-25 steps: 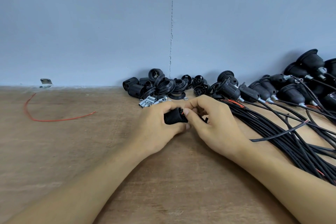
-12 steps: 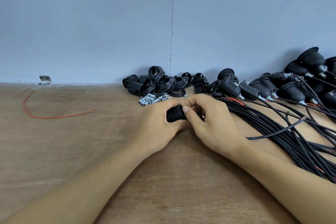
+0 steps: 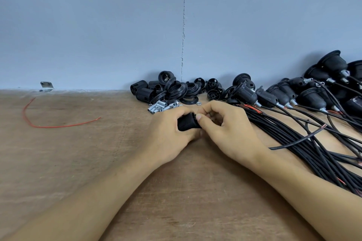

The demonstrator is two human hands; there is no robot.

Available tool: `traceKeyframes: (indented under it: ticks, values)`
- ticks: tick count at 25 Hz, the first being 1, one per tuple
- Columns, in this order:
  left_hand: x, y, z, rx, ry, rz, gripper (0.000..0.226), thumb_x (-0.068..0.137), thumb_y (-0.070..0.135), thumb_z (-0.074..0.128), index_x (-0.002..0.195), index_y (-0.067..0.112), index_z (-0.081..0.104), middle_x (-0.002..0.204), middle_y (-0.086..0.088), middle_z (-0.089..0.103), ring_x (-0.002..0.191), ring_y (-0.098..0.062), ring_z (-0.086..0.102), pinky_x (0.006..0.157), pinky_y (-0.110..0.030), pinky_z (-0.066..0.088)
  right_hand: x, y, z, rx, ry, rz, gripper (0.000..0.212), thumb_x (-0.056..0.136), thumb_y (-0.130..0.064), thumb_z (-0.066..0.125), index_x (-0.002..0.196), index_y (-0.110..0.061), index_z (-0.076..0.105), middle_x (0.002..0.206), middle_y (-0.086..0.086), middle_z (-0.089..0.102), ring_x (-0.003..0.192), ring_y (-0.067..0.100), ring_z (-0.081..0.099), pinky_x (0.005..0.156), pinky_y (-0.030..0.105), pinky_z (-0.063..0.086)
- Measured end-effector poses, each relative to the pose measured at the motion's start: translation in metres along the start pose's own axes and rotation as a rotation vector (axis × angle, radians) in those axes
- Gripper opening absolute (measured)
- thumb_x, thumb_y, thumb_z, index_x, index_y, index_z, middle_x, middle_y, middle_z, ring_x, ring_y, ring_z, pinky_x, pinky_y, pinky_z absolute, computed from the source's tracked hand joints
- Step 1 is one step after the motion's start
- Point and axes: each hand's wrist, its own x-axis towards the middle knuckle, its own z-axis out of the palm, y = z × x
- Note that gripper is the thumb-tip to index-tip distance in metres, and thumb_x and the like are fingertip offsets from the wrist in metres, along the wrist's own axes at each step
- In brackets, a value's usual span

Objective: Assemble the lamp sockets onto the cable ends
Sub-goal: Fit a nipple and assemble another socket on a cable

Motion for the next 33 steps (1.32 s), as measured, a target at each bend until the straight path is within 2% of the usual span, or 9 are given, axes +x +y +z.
traceKeyframes:
  ticks: [3, 6, 9, 11, 15, 18, 23, 27, 33]
  values:
    - [0.001, -0.003, -0.002, 0.068, 0.034, 0.004, 0.031, 0.077, 0.032, 0.086, 0.104, 0.04, 0.073, 0.095, 0.019, 0.074, 0.09, 0.001, 0.067, 0.083, -0.028, 0.054, 0.008, 0.005, -0.013, 0.068, -0.124, 0.068, 0.009, 0.092, -0.035, 0.067, 0.089, -0.029, 0.073, 0.078, -0.009, 0.072, 0.073, 0.004, 0.064, 0.072, 0.027, 0.05]
    - [0.002, -0.005, -0.005, 0.106, 0.081, -0.047, 0.036, 0.076, 0.038, 0.086, 0.102, 0.046, 0.062, 0.095, 0.02, 0.071, 0.088, 0.005, 0.064, 0.079, -0.017, 0.049, 0.023, 0.01, -0.037, -0.009, -0.351, 0.212, 0.041, 0.077, -0.062, 0.072, 0.11, -0.039, 0.067, 0.102, -0.016, 0.07, 0.094, 0.001, 0.066, 0.09, 0.031, 0.053]
    - [0.005, -0.005, -0.005, 0.05, 0.118, -0.105, 0.033, 0.076, 0.041, 0.086, 0.097, 0.038, 0.061, 0.092, 0.017, 0.07, 0.084, 0.003, 0.063, 0.076, -0.021, 0.049, 0.029, 0.009, -0.056, -0.284, -0.624, 0.303, 0.062, 0.067, -0.054, 0.085, 0.12, -0.036, 0.058, 0.109, -0.016, 0.062, 0.098, -0.001, 0.059, 0.091, 0.024, 0.049]
    - [0.007, -0.005, -0.006, 0.0, 0.12, -0.079, 0.023, 0.08, 0.042, 0.083, 0.095, 0.035, 0.067, 0.09, 0.013, 0.072, 0.083, -0.003, 0.065, 0.074, -0.022, 0.051, 0.03, 0.008, -0.061, -0.425, -0.66, 0.266, 0.044, 0.071, -0.047, 0.085, 0.107, -0.031, 0.066, 0.098, -0.012, 0.066, 0.088, 0.005, 0.061, 0.081, 0.024, 0.05]
    - [0.006, -0.002, -0.005, -0.029, 0.127, -0.031, 0.013, 0.09, 0.04, 0.074, 0.101, 0.035, 0.069, 0.089, 0.018, 0.072, 0.084, 0.001, 0.065, 0.071, -0.009, 0.044, 0.031, 0.003, -0.059, -0.199, -0.636, 0.15, 0.016, 0.092, -0.037, 0.068, 0.106, -0.03, 0.071, 0.093, 0.002, 0.073, 0.08, 0.011, 0.066, 0.087, 0.036, 0.052]
    - [0.007, 0.0, -0.005, -0.161, 0.114, -0.05, 0.008, 0.096, 0.033, 0.069, 0.101, 0.039, 0.07, 0.088, 0.025, 0.069, 0.079, 0.005, 0.062, 0.074, -0.013, 0.044, 0.025, 0.004, -0.058, 0.041, -0.73, 0.204, 0.038, 0.1, -0.031, 0.058, 0.138, -0.037, 0.055, 0.1, -0.008, 0.07, 0.083, 0.013, 0.068, 0.08, 0.035, 0.054]
    - [0.011, 0.002, -0.008, -0.472, 0.081, -0.159, 0.031, 0.083, 0.032, 0.077, 0.113, 0.038, 0.07, 0.088, 0.007, 0.071, 0.068, -0.01, 0.058, 0.063, -0.026, 0.047, 0.025, 0.011, -0.052, 0.196, -0.614, 0.283, 0.062, 0.088, -0.037, 0.072, 0.144, -0.027, 0.046, 0.094, 0.008, 0.07, 0.074, 0.017, 0.064, 0.073, 0.034, 0.054]
    - [0.012, -0.002, -0.011, -0.637, 0.063, -0.207, 0.042, 0.071, 0.028, 0.083, 0.11, 0.018, 0.071, 0.093, -0.006, 0.076, 0.078, -0.017, 0.063, 0.068, -0.029, 0.051, 0.024, 0.01, -0.047, 0.328, -0.499, 0.296, 0.052, 0.069, -0.033, 0.084, 0.112, -0.011, 0.063, 0.087, 0.006, 0.074, 0.069, 0.017, 0.066, 0.067, 0.028, 0.053]
    - [0.009, -0.002, -0.011, -0.703, 0.008, -0.207, 0.048, 0.066, 0.029, 0.083, 0.112, 0.021, 0.072, 0.098, -0.01, 0.078, 0.089, -0.02, 0.071, 0.084, -0.036, 0.058, 0.012, 0.012, -0.029, 0.259, -0.231, 0.13, 0.039, 0.079, -0.026, 0.083, 0.116, -0.02, 0.072, 0.087, -0.004, 0.077, 0.075, 0.012, 0.073, 0.075, 0.025, 0.057]
